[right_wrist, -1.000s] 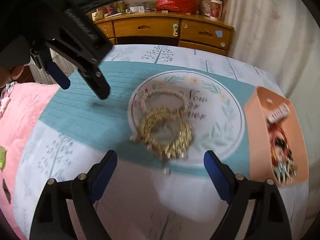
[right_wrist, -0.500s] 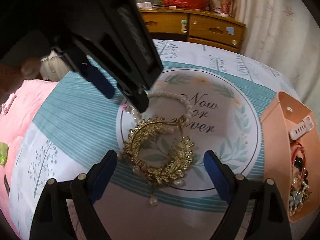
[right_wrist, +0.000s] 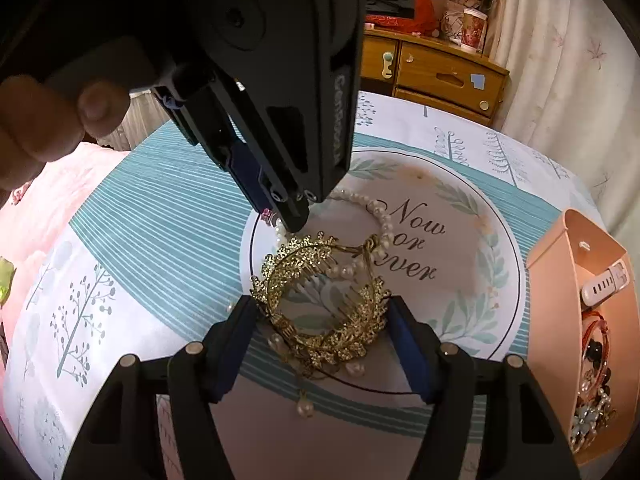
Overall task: Organize jewelry
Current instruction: 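Grasp the pearl bracelet with the left tool while the right tool lifts the gold bracelet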
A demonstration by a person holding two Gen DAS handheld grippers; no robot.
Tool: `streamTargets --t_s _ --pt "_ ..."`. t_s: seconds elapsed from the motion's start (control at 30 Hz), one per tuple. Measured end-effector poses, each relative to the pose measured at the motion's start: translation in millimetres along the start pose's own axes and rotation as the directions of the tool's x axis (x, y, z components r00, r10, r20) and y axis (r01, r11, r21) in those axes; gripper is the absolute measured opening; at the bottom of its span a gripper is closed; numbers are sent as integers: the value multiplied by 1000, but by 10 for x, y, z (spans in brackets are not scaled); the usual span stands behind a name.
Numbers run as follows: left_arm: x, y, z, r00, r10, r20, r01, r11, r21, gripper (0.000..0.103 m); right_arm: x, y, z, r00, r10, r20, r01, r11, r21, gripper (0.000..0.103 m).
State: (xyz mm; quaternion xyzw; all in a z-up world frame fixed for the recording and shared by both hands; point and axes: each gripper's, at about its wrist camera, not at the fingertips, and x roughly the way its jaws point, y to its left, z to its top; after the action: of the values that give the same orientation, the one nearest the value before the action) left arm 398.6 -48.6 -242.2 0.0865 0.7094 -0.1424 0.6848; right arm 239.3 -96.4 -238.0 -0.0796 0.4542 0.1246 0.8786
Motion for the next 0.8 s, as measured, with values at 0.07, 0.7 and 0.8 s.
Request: streamTargets --t_s 0.07,0.7,0.8 --pt "8 -36 7 1000 -23 -2 23 1000 -9 12 -10 -25 -3 1000 9 -12 -9 1000 -5 67" --pt "-346 -428 -82 997 -63 43 62 998 18 5 -722 -468 -315 997 79 6 -79 980 182 45" --pt "-504 -451 -114 995 -83 50 82 996 17 5 -891 -548 -328 996 81 43 -88 975 205 41"
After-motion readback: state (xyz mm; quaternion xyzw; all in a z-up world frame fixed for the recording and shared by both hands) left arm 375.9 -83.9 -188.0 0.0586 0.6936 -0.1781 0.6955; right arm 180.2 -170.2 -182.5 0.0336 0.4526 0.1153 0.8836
